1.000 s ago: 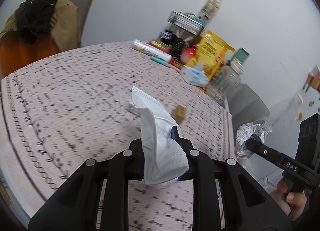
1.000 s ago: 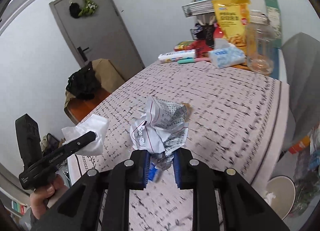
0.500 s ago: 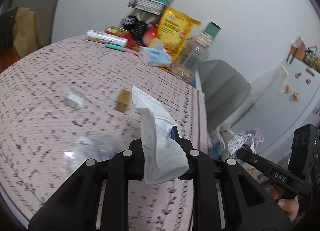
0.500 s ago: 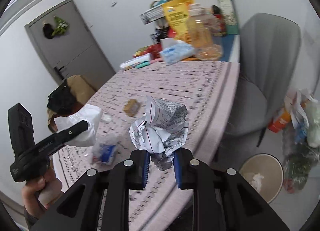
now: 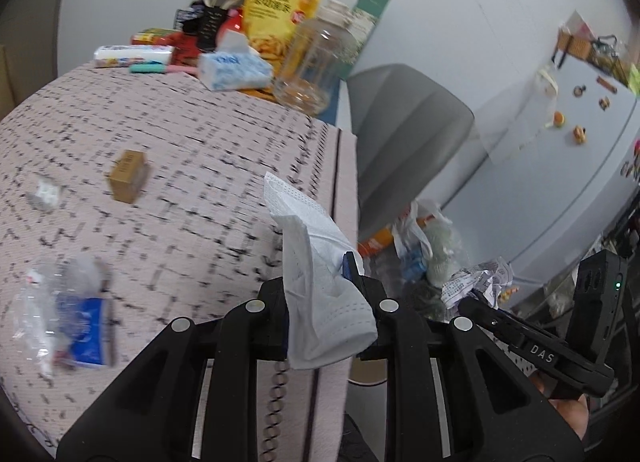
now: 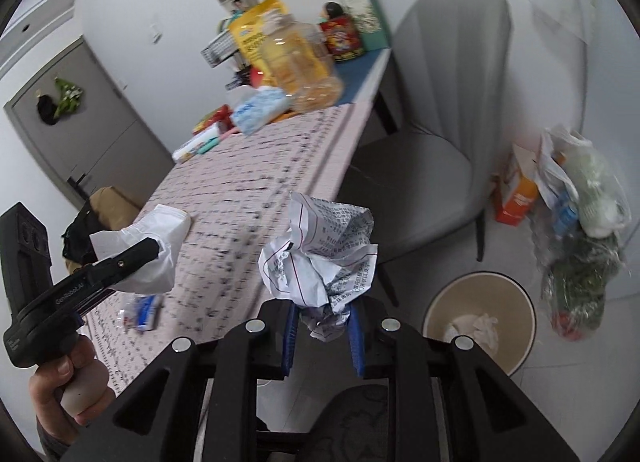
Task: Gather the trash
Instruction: 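Carry tissue and paper to the bin and open both tools over it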
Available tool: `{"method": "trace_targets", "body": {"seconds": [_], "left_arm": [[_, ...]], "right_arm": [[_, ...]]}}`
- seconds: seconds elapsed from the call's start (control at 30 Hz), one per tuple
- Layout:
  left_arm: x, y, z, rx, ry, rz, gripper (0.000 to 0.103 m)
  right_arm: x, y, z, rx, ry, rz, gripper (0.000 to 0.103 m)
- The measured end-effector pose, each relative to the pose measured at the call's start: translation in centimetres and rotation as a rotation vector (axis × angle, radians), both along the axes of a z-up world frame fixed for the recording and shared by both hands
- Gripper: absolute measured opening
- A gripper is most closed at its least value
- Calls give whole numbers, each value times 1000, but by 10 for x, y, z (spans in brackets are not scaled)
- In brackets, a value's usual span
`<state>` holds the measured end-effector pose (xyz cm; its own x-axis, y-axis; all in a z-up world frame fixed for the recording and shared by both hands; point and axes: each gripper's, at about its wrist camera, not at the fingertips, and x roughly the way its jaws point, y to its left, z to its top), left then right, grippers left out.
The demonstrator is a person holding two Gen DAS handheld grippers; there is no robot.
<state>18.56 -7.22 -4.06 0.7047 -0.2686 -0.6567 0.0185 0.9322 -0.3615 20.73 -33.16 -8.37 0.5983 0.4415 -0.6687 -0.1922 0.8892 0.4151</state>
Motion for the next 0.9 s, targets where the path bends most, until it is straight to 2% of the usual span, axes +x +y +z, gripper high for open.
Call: {"method": "trace_targets", "body": {"seconds": [0.2, 0.77, 0.83, 0.9], "left_arm": [[18, -36, -11, 28, 33, -46, 21], [64, -114, -52, 105, 129, -141, 21], [69, -123, -57, 107, 142, -155, 21], [74, -134, -65, 111, 158, -171, 21]], "right_arm": [[9, -34, -29, 6, 43, -57, 23], [62, -111, -139, 40, 190, -186, 26], [70, -119, -152, 50, 208, -196, 31], [74, -126, -163, 62, 219, -201, 44]]}}
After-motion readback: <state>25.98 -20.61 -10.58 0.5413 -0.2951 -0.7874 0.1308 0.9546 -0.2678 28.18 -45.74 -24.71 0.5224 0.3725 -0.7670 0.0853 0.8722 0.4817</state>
